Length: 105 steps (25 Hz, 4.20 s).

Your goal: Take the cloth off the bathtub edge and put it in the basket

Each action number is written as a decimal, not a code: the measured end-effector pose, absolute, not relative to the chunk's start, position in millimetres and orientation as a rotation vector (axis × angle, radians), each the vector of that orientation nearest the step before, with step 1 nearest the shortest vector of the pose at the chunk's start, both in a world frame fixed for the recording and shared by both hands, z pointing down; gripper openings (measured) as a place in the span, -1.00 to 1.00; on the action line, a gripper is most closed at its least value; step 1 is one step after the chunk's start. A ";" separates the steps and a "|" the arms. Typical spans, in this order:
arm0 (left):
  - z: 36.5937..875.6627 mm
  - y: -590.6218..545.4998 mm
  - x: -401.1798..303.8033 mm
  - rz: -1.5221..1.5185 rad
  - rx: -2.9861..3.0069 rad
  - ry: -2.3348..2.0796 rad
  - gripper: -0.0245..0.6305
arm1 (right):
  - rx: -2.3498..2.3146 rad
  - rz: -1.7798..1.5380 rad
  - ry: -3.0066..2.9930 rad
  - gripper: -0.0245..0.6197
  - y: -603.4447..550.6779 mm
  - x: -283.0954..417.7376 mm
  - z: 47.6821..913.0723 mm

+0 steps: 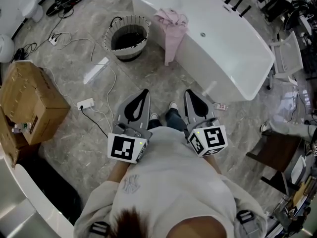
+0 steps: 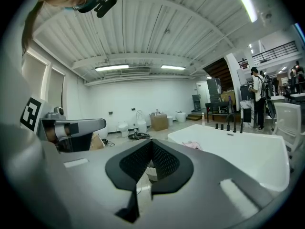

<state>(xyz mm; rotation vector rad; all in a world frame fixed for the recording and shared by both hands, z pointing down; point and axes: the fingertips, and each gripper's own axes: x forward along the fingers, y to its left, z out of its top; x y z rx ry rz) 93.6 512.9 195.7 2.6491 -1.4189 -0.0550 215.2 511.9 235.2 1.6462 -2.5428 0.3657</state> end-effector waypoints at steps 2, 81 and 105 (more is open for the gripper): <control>195.3 512.5 92.8 -0.062 2.653 -1.412 -0.89 | 1.645 0.355 -2.541 -0.92 512.7 214.2 235.3; 199.2 200.5 51.5 0.010 2.635 -1.491 -0.89 | 1.635 0.492 -2.516 -0.92 200.4 219.7 258.7; 221.9 122.8 35.7 0.036 2.562 -1.459 -0.89 | 1.695 0.552 -2.421 -0.92 132.4 229.7 274.8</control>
